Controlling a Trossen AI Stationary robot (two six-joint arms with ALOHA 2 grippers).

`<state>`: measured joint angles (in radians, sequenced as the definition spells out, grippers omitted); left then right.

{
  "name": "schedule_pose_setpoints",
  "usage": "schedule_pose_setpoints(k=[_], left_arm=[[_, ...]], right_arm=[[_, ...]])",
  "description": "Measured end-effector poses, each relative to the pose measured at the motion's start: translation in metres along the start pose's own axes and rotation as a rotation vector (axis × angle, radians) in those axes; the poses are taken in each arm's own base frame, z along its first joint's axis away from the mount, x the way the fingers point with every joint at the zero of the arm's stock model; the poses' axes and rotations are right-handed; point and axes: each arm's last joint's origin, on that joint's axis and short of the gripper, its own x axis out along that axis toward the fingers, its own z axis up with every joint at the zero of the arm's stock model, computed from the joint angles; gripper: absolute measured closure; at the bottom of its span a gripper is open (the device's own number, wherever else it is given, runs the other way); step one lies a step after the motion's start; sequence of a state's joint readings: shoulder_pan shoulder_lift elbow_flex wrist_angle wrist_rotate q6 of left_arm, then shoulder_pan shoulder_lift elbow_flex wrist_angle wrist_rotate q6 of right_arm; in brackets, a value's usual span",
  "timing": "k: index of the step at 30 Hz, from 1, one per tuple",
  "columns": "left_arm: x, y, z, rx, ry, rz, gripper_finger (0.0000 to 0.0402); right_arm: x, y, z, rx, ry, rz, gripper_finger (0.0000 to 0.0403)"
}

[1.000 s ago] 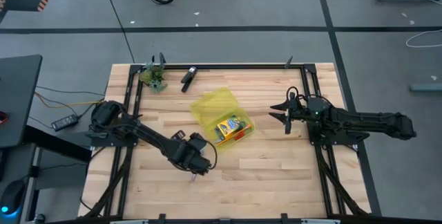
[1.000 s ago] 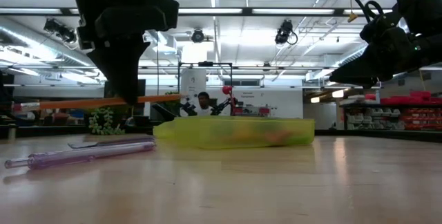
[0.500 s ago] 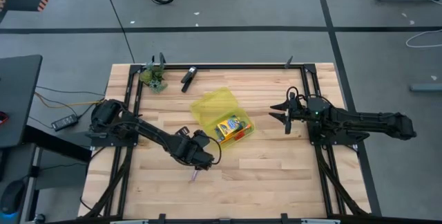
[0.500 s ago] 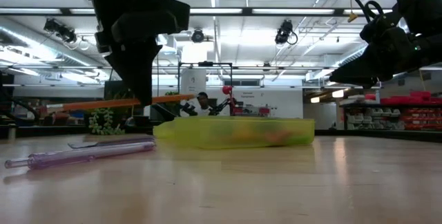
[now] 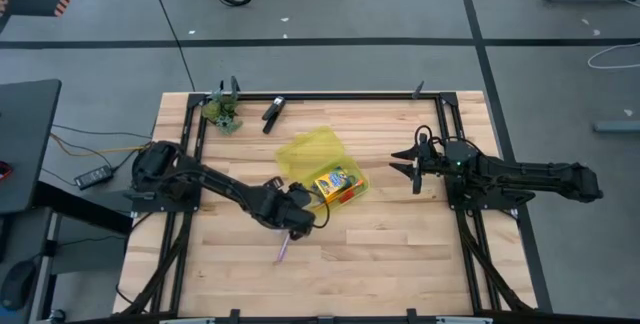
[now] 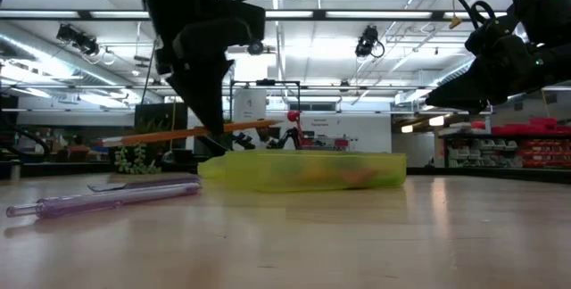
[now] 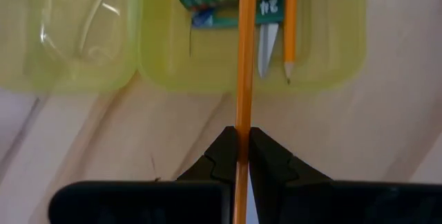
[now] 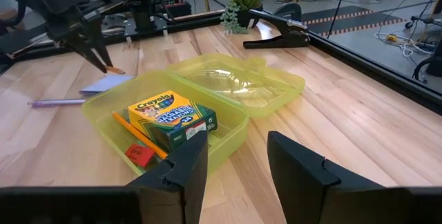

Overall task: Pack school essentials
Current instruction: Put the orange pencil into the yellow supply box

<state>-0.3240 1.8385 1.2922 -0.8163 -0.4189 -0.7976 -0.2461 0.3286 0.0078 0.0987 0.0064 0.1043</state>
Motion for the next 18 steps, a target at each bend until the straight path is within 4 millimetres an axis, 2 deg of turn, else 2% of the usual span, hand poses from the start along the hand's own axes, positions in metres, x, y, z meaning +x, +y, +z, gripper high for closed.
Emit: schedule_pose_setpoints(k=[18], left_arm=[[0.015, 0.019, 0.036, 0.035, -0.104, -0.043, 0.0374]], right_arm=[[0.0, 0.0, 0.0, 0.0, 0.0, 0.0, 0.0246]])
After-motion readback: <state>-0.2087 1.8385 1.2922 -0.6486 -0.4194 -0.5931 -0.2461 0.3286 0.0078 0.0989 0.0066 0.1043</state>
